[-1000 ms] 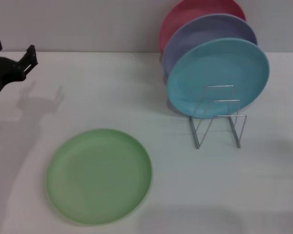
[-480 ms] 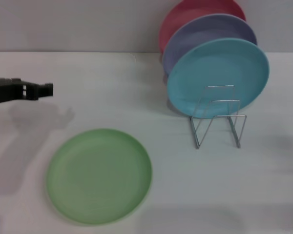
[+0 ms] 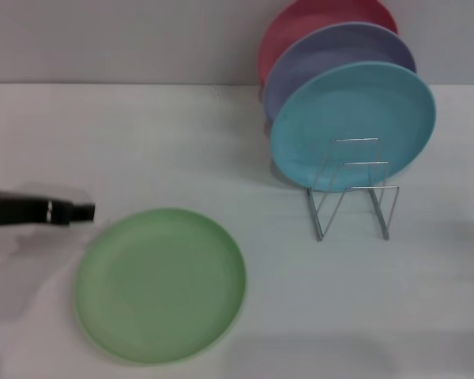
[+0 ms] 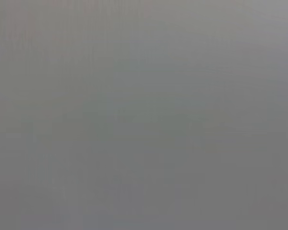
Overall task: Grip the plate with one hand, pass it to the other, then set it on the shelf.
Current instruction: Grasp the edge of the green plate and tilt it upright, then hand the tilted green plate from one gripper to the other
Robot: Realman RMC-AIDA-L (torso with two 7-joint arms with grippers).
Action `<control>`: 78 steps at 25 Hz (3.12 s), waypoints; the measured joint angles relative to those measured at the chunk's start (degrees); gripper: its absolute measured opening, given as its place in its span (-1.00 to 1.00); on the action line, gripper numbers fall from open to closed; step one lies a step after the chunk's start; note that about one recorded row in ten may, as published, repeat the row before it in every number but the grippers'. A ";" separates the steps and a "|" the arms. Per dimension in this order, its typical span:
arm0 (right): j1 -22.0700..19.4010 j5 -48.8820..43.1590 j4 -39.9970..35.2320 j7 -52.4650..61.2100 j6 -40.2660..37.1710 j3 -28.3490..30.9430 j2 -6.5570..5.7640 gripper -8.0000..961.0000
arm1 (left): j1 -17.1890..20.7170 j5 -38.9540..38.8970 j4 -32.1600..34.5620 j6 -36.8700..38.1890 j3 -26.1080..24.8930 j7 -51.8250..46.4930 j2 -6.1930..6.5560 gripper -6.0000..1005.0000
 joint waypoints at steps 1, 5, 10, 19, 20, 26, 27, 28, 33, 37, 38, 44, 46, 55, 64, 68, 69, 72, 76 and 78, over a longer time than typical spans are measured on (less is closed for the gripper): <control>-0.03 0.00 -0.02 -0.01 0.00 0.00 0.02 0.73 | -0.35 -0.07 -0.60 -1.22 0.04 0.00 -0.02 0.59; -0.14 0.00 -0.04 -0.01 0.00 0.00 0.02 0.73 | -1.37 -0.54 -2.57 -4.82 0.72 0.01 -0.15 0.59; -0.12 0.00 -0.05 -0.01 0.00 -0.05 0.03 0.73 | -2.27 -0.45 -3.32 -7.53 1.57 0.01 -0.18 0.59; 0.22 -0.08 -0.44 -0.01 0.02 -0.21 0.03 0.73 | -4.82 0.56 -7.68 -8.80 1.98 0.01 -0.15 0.59; 0.23 -0.07 -0.47 -0.01 0.02 -0.21 0.03 0.73 | -5.10 0.69 -7.82 -8.91 1.98 0.01 -0.15 0.59; 0.27 -0.01 -0.49 -0.01 0.03 -0.10 0.04 0.73 | -6.99 2.41 -8.09 -10.40 2.37 0.65 -0.11 0.48; 0.27 -0.01 -0.49 -0.01 0.03 -0.10 0.04 0.73 | -6.99 2.41 -8.09 -10.40 2.37 0.65 -0.11 0.42; 0.27 0.00 -0.50 -0.01 0.03 -0.09 0.05 0.73 | -7.17 2.82 -8.09 -10.41 2.51 0.64 -0.11 0.37; 0.27 0.01 -0.50 -0.01 0.03 -0.09 0.08 0.73 | -7.81 3.70 -8.09 -10.19 2.88 0.42 -0.15 -0.04; 0.27 0.01 -0.50 -0.01 0.03 -0.09 0.10 0.73 | -8.17 3.70 -8.09 -10.13 2.90 0.66 -0.09 -0.33; 0.27 0.01 -0.50 -0.01 0.03 -0.09 0.11 0.73 | -8.19 3.69 -8.10 -10.13 2.90 0.70 -0.07 -0.38; 0.27 0.01 -0.50 -0.01 0.03 -0.09 0.12 0.72 | -8.22 3.69 -8.03 -10.13 2.92 1.09 -0.08 -0.69; 0.26 0.01 -0.50 0.00 0.07 -0.09 0.12 0.72 | -8.22 3.69 -8.00 -10.13 2.96 1.49 -0.09 -0.78; 0.20 0.01 -0.50 0.30 0.65 -0.18 0.12 0.72 | -8.22 0.53 -5.00 -10.29 2.22 5.32 -0.11 -0.92; 0.40 0.00 -0.26 1.18 3.15 -0.22 0.12 0.73 | -7.93 -1.29 2.72 -10.34 0.75 8.65 -0.02 -0.93; 0.87 -0.19 -0.12 2.25 5.14 -0.45 0.11 0.73 | -7.64 -1.38 5.17 -9.92 0.04 9.75 -0.06 -0.93; 0.94 -0.16 -0.06 2.28 6.18 -0.33 0.10 0.73 | -7.62 -1.41 5.60 -9.63 -0.28 10.05 -0.09 -0.93; 0.46 0.56 1.96 4.61 8.93 0.20 0.11 0.73 | -6.84 -1.48 7.18 -7.40 -0.62 10.70 -0.12 -0.93; 1.65 2.27 6.59 17.27 6.80 0.47 -0.77 0.73 | -4.98 -1.57 8.89 -0.78 -0.25 11.84 -0.19 -0.93; 2.44 1.80 7.25 18.71 5.48 0.17 -1.09 0.73 | -4.89 -1.58 8.80 0.47 -0.25 11.91 -0.18 -0.92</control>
